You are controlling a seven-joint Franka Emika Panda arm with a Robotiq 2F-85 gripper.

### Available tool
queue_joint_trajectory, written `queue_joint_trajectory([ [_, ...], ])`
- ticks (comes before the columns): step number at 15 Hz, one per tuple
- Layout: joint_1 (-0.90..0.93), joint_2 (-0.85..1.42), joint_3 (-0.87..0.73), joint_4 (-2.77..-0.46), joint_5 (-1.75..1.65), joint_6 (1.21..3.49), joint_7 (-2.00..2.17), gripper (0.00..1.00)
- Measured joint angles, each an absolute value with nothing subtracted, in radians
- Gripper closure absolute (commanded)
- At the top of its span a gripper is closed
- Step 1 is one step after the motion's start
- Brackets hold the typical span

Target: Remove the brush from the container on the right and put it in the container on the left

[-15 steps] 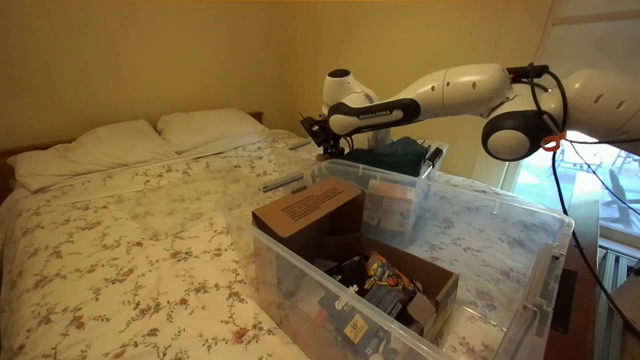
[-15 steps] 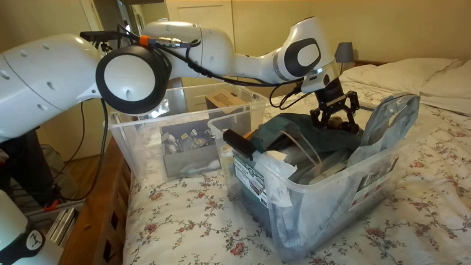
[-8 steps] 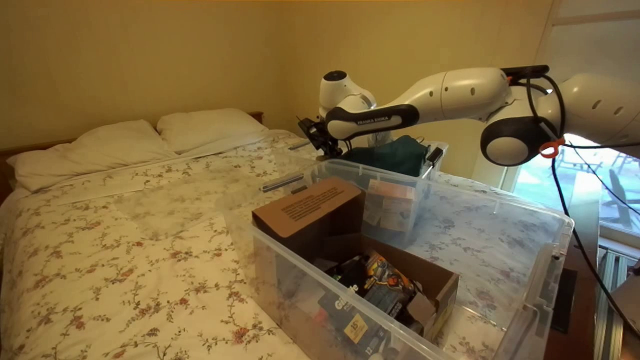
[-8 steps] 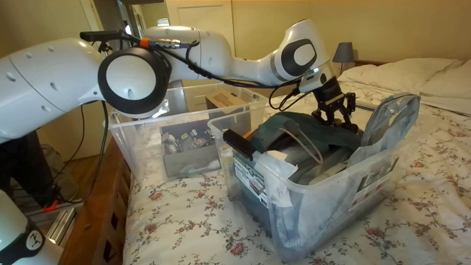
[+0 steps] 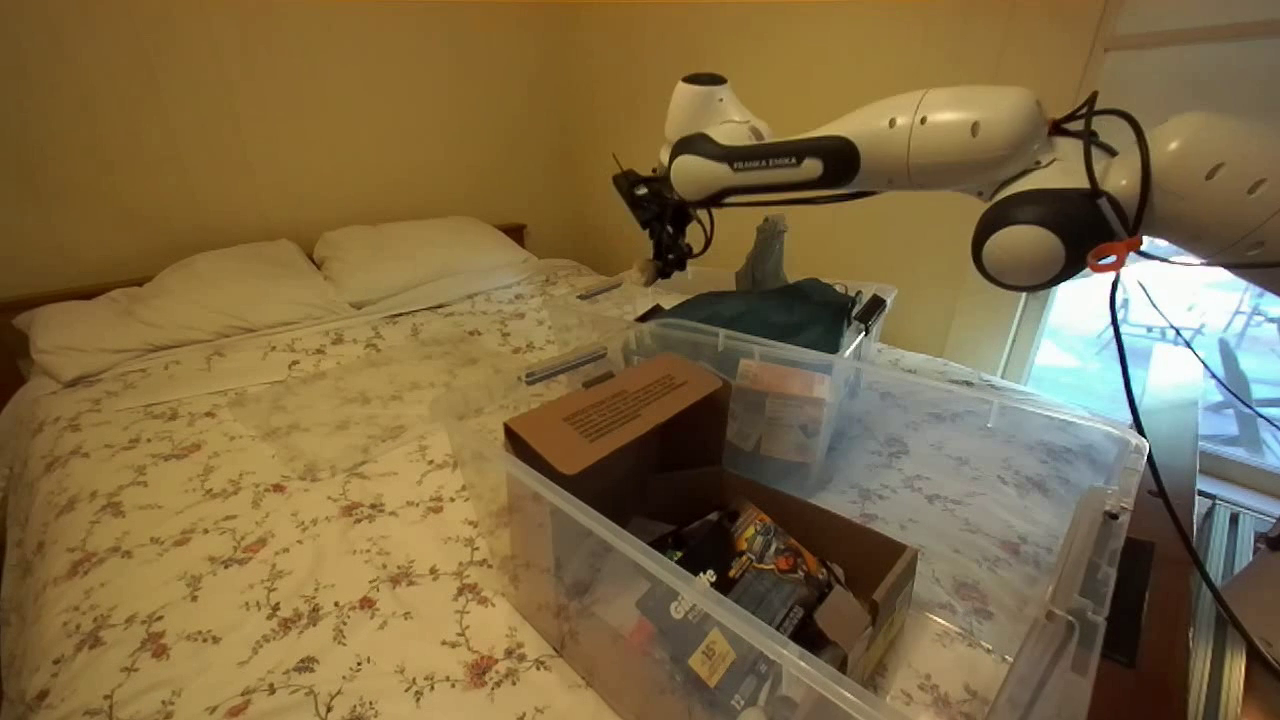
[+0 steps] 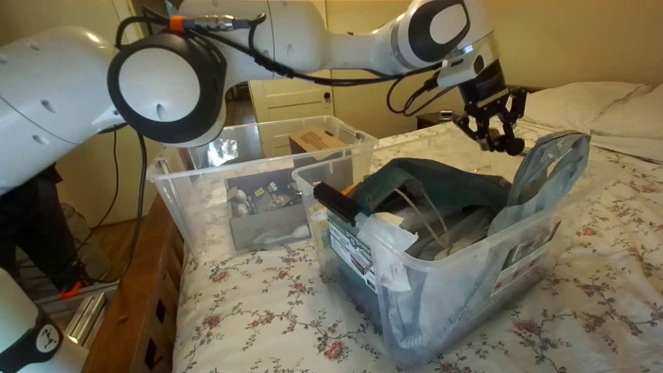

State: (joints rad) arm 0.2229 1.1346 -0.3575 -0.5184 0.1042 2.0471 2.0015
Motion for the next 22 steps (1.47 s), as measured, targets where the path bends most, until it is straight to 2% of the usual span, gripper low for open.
queue_joint_trajectory([
  [7, 0.096, 0.973, -0.163, -0.521, 0.290, 1.883, 1.724, 0.84],
  [15, 0.000, 0.931, -0.038, -0.535, 0.453, 1.777, 1.693, 0.84],
  [16, -0.013, 0.930, -0.027, -0.544, 0.476, 1.777, 1.695, 0.59],
  [22, -0.046, 0.930, -0.001, -0.576, 0.522, 1.778, 1.705, 0.59],
])
